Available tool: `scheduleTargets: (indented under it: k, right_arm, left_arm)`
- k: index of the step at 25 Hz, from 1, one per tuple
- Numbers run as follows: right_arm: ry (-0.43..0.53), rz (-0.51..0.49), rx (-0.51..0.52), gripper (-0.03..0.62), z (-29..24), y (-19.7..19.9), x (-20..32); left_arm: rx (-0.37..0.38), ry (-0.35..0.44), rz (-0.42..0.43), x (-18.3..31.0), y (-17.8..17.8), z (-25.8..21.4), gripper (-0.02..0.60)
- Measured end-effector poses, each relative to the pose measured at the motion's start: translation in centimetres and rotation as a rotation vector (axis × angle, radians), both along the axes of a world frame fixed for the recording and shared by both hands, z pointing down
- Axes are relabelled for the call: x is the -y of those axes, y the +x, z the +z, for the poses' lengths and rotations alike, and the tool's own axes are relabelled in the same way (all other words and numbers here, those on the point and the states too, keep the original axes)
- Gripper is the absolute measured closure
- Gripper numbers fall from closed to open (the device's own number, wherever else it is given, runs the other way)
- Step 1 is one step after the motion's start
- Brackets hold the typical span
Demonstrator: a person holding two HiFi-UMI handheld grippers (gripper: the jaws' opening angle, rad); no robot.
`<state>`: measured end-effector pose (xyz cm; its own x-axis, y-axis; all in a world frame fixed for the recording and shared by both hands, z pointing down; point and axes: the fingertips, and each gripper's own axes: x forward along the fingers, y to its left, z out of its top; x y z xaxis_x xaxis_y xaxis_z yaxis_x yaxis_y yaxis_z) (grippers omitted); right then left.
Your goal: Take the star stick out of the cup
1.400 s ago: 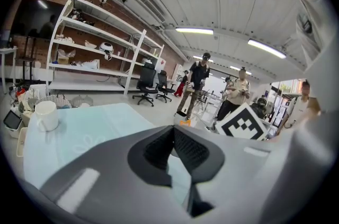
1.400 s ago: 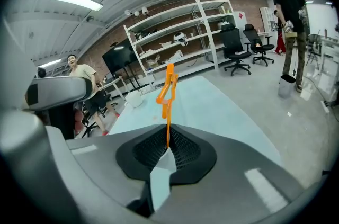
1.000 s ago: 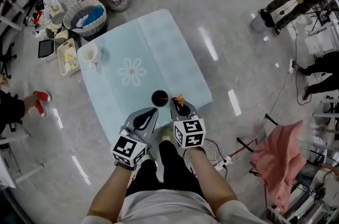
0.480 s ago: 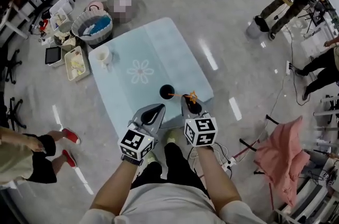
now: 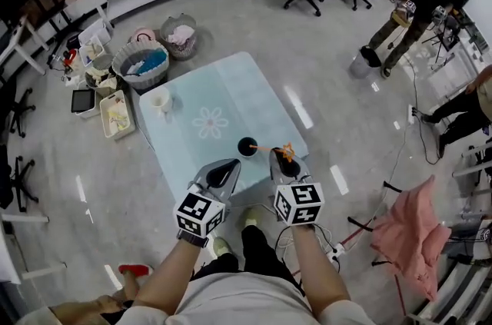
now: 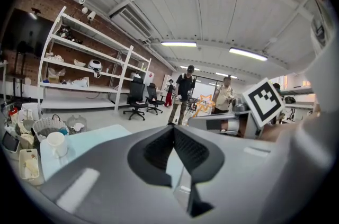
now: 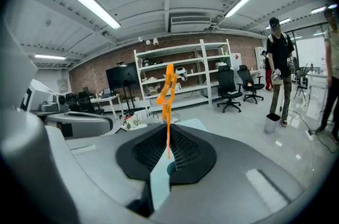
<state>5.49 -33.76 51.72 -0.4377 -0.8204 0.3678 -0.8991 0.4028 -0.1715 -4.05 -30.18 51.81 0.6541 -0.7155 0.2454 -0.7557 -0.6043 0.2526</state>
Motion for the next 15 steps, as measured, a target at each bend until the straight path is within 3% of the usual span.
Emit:
scheduleTargets:
  k: [15]
  right_arm:
    - [0.179,0.017,0.004,0.568,-10.8,-1.2,-3.9]
  left_arm:
    - [-0.011,0.122,-0.001,-2.4,-2.5,-8.7,0.575]
